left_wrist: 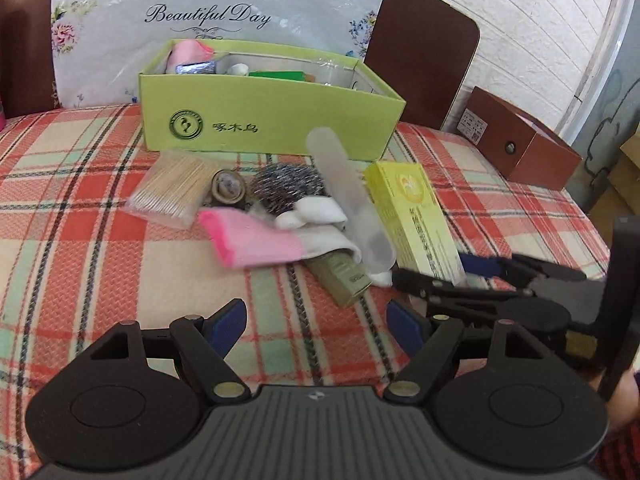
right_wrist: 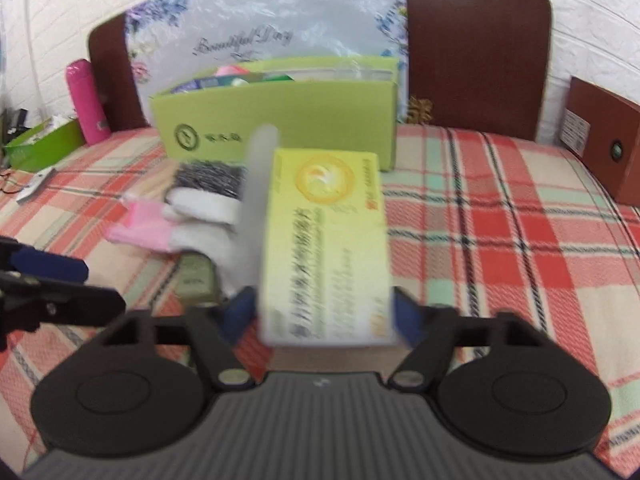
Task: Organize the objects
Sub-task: 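Withdraw both tools from the green box toward the remaining items, then grasp the small olive-green box with the left tool while the right tool grasps the yellow medicine box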
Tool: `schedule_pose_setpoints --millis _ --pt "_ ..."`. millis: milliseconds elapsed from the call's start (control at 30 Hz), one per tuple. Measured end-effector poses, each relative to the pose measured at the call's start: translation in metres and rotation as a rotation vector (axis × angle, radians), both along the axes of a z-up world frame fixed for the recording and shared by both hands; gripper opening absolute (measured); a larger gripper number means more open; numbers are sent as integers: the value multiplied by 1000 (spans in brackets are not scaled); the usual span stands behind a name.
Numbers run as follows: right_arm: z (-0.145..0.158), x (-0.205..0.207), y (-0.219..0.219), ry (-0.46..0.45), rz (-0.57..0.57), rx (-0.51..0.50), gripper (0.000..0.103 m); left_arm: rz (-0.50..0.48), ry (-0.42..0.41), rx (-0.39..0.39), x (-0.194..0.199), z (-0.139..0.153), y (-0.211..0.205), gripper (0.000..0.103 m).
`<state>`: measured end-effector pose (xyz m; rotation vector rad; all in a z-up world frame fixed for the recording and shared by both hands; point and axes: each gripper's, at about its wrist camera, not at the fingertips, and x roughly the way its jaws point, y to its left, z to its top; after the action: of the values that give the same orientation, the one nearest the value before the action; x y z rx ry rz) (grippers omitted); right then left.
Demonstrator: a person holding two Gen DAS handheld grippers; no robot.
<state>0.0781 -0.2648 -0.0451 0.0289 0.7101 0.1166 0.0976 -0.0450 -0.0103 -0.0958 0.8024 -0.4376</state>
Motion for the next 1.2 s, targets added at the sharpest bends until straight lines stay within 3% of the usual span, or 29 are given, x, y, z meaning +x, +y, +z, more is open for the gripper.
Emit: schedule_pose_setpoints --millis 100,233,333,367,500,700,833,967,1133,1167,1200 --pt "0 -16 -12 14 -47 26 66 -1 17 -10 13 -7 -15 80" --pt "3 -44 -20 26 -55 43 66 19 9 35 26 -18 -33 78" --pt "4 -55 -21 37 -43 49 66 34 17 40 34 -25 -32 51" --pt "5 -58 -19 40 -35 53 66 30 14 32 34 -26 -29 34" --pt "9 -66 -8 47 21 60 65 -12 63 7 26 -18 -8 23" --pt "10 -80 0 62 81 24 66 -65 61 125 -28 -15 32 23" --pt "10 -74 0 57 51 20 73 -16 84 120 -32 -21 50 25" --pt "11 -62 5 75 23 -21 80 22 63 82 -17 -20 43 58" --pt "3 -49 14 118 4 -62 80 -9 40 123 -12 -23 27 58" --pt "1 -46 16 131 -1 -69 79 -19 38 127 -12 -23 26 55" --pt "0 -45 18 134 -6 -74 78 -27 34 132 -13 -23 25 43"
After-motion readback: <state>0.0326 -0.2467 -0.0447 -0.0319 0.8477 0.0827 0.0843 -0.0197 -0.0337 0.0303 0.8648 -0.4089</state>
